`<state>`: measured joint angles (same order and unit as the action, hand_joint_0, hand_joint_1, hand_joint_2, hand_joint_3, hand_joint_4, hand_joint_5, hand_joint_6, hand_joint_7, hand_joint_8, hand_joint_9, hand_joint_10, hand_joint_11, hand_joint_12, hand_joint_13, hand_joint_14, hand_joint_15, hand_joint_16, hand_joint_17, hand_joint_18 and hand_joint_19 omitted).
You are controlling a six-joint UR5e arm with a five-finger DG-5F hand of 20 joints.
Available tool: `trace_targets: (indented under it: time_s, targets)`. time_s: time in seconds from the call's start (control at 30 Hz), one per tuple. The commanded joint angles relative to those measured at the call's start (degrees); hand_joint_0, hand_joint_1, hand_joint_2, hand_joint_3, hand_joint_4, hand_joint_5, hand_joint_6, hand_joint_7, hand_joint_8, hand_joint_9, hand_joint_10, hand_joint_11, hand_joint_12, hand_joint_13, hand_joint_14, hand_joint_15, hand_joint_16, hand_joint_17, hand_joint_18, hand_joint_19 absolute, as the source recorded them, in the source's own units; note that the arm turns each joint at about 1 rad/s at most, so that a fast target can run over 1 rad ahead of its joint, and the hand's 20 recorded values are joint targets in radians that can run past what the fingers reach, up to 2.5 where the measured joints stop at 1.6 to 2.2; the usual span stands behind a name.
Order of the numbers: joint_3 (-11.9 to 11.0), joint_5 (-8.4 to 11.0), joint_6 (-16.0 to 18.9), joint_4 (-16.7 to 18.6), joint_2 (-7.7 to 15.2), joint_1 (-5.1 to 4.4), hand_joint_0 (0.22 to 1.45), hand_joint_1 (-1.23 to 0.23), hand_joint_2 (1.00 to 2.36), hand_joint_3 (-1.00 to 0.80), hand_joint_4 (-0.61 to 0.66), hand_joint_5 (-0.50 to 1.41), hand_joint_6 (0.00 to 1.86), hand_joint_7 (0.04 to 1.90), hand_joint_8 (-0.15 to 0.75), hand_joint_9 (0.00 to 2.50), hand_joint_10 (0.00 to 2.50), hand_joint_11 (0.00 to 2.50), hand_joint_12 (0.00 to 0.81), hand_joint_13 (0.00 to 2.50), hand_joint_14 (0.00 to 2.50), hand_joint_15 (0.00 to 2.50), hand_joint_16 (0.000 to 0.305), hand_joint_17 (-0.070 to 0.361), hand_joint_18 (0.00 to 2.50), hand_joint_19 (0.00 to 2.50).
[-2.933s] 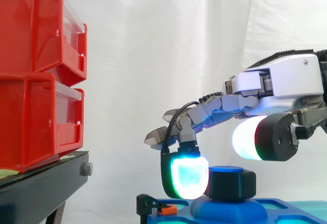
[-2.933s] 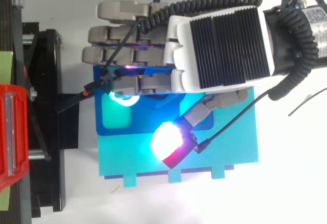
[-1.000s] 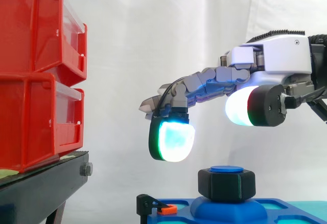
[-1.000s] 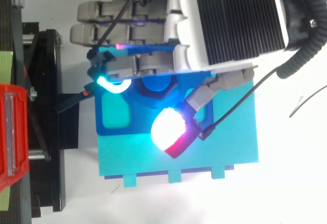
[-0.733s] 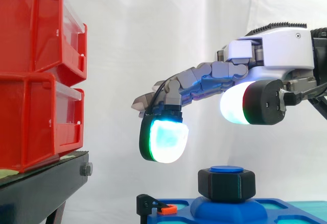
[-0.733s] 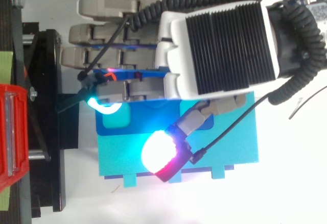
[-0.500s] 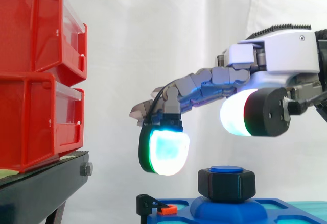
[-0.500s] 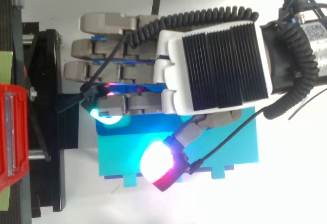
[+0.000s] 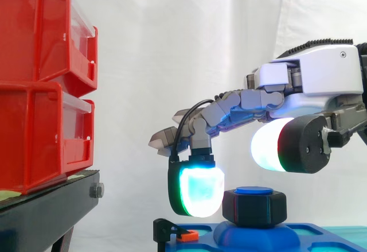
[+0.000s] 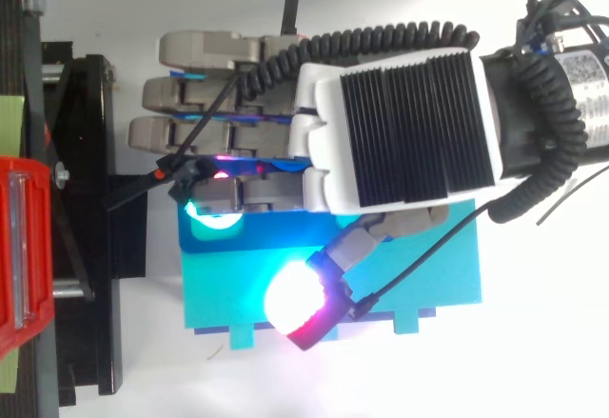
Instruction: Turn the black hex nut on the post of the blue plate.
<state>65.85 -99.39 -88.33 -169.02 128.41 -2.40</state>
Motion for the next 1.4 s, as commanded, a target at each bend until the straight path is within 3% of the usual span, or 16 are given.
trace_targets:
  time_s: [0.0, 0.23, 0.8, 1.17, 1.37]
  targets:
    - [0.1, -0.63, -0.2, -0.3, 0.0, 0.56, 0.46, -0.25, 1.0, -0.5, 0.19, -0.23, 0.73, 0.9, 0.216, 0.2, 0.0, 0.0, 0.346, 0.29, 0.0, 0.03, 0.051, 0.114, 0.02, 0.0]
    - [0.0, -1.59, -0.3, -0.2, 0.0, 1.44, 0.46, -0.26, 1.0, -0.5, 0.22, -0.26, 0.84, 0.81, 0.221, 0.22, 0.0, 0.0, 0.346, 0.31, 0.0, 0.05, 0.051, 0.114, 0.04, 0.0]
    - [0.0, -3.53, -0.5, 1.2, 0.0, 2.67, 0.46, -0.26, 1.0, -0.5, 0.23, -0.26, 0.86, 0.81, 0.229, 0.22, 0.0, 0.0, 0.351, 0.33, 0.0, 0.06, 0.051, 0.115, 0.06, 0.0]
    - [0.0, -5.81, -0.8, 1.2, 0.0, 4.25, 0.47, -0.27, 1.0, -0.5, 0.23, -0.26, 0.87, 0.81, 0.231, 0.23, 0.0, 0.0, 0.351, 0.33, 0.0, 0.06, 0.051, 0.114, 0.07, 0.01]
    - [0.1, -7.83, -1.2, 0.9, 0.0, 5.74, 0.47, -0.27, 1.0, -0.5, 0.23, -0.26, 0.86, 0.82, 0.231, 0.22, 0.0, 0.0, 0.351, 0.33, 0.0, 0.06, 0.051, 0.114, 0.07, 0.0]
